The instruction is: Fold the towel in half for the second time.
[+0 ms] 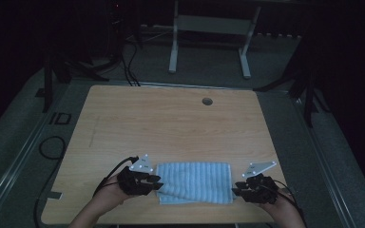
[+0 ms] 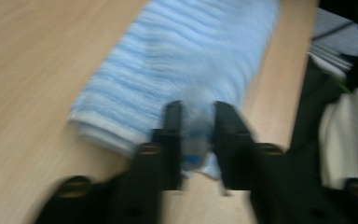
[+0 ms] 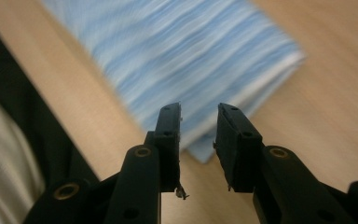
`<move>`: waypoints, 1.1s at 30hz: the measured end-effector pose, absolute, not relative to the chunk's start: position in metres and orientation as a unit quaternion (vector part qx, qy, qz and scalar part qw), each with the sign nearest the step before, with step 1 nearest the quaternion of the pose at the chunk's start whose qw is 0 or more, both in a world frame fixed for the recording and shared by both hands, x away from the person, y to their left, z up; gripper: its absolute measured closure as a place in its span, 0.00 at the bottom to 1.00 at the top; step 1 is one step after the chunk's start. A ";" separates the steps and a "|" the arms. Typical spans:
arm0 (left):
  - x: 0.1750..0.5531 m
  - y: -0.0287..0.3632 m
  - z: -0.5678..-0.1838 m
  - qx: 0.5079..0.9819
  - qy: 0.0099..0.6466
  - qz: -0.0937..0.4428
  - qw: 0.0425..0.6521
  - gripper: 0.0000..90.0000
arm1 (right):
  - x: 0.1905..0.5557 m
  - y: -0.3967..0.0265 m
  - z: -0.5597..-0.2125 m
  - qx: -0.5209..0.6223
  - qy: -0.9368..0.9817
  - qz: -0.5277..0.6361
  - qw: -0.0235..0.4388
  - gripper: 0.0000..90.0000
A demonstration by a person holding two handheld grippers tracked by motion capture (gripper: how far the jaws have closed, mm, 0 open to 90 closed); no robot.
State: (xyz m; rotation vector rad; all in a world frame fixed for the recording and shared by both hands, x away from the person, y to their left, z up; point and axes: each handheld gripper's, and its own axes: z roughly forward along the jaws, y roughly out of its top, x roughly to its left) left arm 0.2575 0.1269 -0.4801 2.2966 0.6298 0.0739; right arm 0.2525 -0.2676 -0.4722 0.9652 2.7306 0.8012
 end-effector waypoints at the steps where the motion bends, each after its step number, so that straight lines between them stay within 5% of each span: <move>1: 0.258 0.127 -0.479 0.894 0.249 0.036 0.371 0.67 | 0.254 -0.269 -0.469 0.323 0.904 0.270 0.075 0.70; 4: 0.263 0.121 -0.484 0.895 0.253 0.036 0.365 0.54 | 0.266 -0.267 -0.464 0.337 0.897 0.273 0.090 0.68; 7: 0.271 0.109 -0.497 0.901 0.246 0.020 0.356 0.51 | 0.276 -0.254 -0.470 0.331 0.898 0.277 0.084 0.67; 19: 0.303 0.086 -0.533 0.908 0.257 -0.005 0.332 0.51 | 0.310 -0.228 -0.520 0.328 0.917 0.217 0.061 0.65; 33: 0.347 0.110 -0.535 0.894 0.304 0.022 0.329 0.51 | 0.361 -0.205 -0.522 0.330 0.917 0.218 0.057 0.64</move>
